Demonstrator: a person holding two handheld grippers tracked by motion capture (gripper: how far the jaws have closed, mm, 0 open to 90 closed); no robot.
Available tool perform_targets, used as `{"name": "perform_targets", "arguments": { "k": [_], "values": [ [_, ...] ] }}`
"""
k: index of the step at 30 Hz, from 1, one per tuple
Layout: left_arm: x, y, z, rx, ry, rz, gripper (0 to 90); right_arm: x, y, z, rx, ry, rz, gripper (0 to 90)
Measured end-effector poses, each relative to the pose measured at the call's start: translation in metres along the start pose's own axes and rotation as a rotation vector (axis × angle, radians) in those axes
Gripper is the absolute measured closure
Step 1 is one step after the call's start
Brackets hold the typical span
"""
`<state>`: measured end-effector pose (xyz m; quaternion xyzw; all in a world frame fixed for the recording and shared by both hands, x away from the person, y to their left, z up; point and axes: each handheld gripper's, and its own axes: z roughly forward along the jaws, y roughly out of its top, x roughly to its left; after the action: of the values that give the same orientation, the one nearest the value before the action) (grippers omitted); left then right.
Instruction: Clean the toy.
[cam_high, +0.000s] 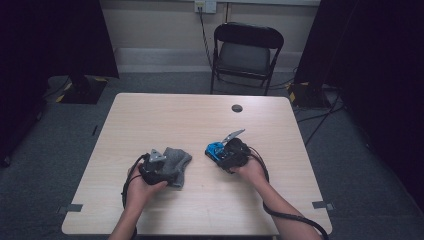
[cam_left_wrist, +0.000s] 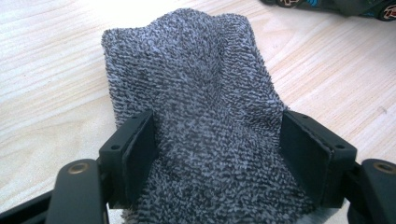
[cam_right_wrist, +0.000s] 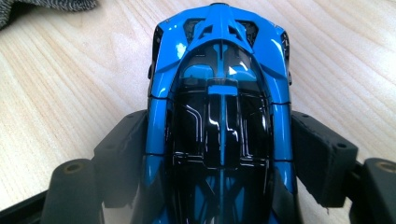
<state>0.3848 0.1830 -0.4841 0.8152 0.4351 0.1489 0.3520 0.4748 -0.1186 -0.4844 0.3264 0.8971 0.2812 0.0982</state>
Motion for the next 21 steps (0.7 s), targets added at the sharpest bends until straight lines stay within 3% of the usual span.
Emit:
{"name": "perform_targets", "arguments": {
  "k": [9,18,21],
  "values": [
    [-0.0001,-0.0008,0.0011,-0.002,-0.001,0.000,27.3,-0.0009,-0.0057,-0.0015,-0.024,0.008,-0.019,25.2],
    [-0.0004,-0.0009,0.0004,-0.002,0.005,0.007,27.3,0.0037,-0.0094,-0.0022,-0.046,-0.025,0.028,26.0],
    [-0.0016,0.0002,-0.0001,-0.008,0.006,-0.010,27.2,0.0043,-0.0094,-0.0024,-0.048,-0.030,0.025,26.0]
  ]
}}
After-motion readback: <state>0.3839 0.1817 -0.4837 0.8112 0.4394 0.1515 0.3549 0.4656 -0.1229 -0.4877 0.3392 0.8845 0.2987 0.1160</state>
